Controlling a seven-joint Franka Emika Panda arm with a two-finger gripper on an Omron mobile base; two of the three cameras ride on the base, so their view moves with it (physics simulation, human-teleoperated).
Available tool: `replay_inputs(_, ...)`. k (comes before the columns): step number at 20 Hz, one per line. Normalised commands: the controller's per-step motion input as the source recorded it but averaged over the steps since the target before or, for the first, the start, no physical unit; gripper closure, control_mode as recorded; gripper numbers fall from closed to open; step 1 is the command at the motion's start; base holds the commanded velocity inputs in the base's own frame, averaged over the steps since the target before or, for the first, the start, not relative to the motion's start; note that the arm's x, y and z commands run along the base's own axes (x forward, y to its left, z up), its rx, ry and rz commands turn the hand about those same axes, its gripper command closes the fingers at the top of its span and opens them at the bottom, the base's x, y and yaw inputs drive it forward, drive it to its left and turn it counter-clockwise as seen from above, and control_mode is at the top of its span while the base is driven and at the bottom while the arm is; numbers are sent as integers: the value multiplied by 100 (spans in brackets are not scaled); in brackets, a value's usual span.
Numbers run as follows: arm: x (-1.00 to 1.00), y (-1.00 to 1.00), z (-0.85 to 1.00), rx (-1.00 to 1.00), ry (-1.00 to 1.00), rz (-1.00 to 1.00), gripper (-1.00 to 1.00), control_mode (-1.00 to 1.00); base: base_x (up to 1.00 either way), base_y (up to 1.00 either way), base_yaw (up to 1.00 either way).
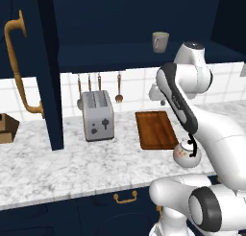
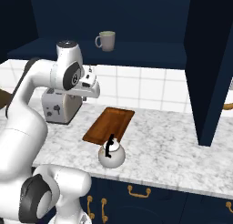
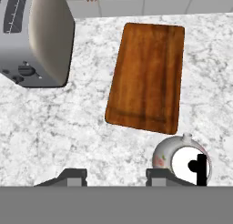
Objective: Pick the kettle from the counter and place it on the tray. Then pick the mug from the cabinet and place it on the tray. Then close the cabinet doors.
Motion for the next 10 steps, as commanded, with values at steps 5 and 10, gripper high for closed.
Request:
replay_inputs(5,0,-64,-18,0,0,-4,-100,-100,0,0,0)
replay_inputs(10,-1,-99,-40,0,3,-8,-100,-100,0,0,0)
